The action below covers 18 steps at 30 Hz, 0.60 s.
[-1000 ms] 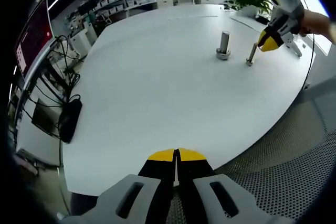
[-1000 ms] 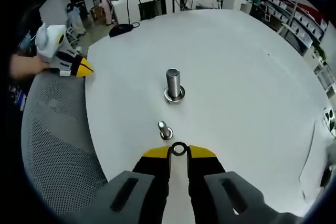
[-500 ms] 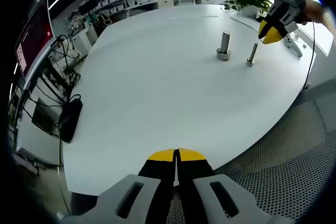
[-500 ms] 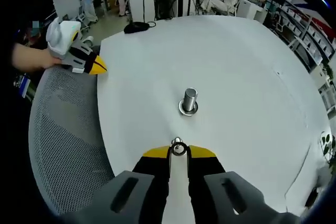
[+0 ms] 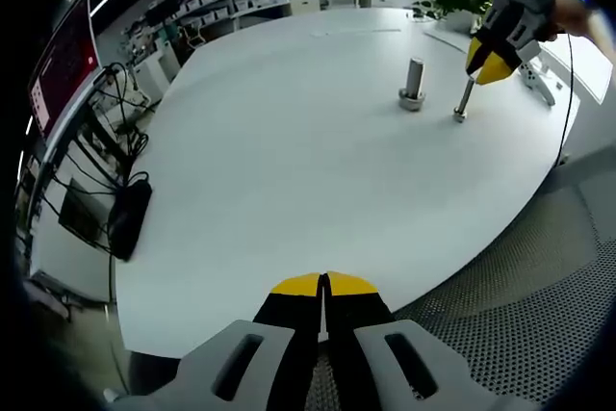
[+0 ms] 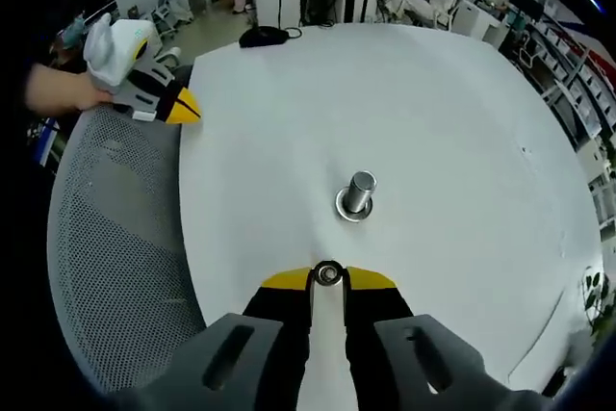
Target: Place the washer onto the threaded stud by aligning its center hole with the stud, sliding it down to the base, and recovering from edge contact or off-axis alignment until the washer reaches the visible bottom stop.
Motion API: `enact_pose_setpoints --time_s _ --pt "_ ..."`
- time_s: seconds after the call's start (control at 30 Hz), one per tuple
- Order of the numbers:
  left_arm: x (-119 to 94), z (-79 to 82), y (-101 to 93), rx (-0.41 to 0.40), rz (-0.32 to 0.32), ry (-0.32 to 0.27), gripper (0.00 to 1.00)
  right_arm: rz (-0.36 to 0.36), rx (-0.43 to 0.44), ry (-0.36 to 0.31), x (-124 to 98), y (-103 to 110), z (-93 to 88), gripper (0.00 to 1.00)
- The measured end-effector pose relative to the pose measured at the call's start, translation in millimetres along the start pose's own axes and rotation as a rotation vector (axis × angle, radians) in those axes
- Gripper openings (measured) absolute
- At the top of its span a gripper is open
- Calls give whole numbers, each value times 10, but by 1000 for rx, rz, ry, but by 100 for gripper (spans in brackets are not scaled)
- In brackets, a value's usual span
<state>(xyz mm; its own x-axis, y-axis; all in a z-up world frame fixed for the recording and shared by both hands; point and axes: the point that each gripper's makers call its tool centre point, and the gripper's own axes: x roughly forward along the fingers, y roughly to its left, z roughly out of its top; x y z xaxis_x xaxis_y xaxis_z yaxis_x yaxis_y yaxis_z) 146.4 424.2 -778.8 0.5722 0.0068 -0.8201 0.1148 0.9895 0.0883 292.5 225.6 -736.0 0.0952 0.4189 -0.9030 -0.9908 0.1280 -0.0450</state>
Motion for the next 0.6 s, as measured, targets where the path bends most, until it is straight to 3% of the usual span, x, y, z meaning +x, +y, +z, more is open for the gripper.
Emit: enact_pose_setpoints --time_s 0.6 --pt "0 5 0 -1 1 -4 0 16 -76 77 193 -2 -93 13"
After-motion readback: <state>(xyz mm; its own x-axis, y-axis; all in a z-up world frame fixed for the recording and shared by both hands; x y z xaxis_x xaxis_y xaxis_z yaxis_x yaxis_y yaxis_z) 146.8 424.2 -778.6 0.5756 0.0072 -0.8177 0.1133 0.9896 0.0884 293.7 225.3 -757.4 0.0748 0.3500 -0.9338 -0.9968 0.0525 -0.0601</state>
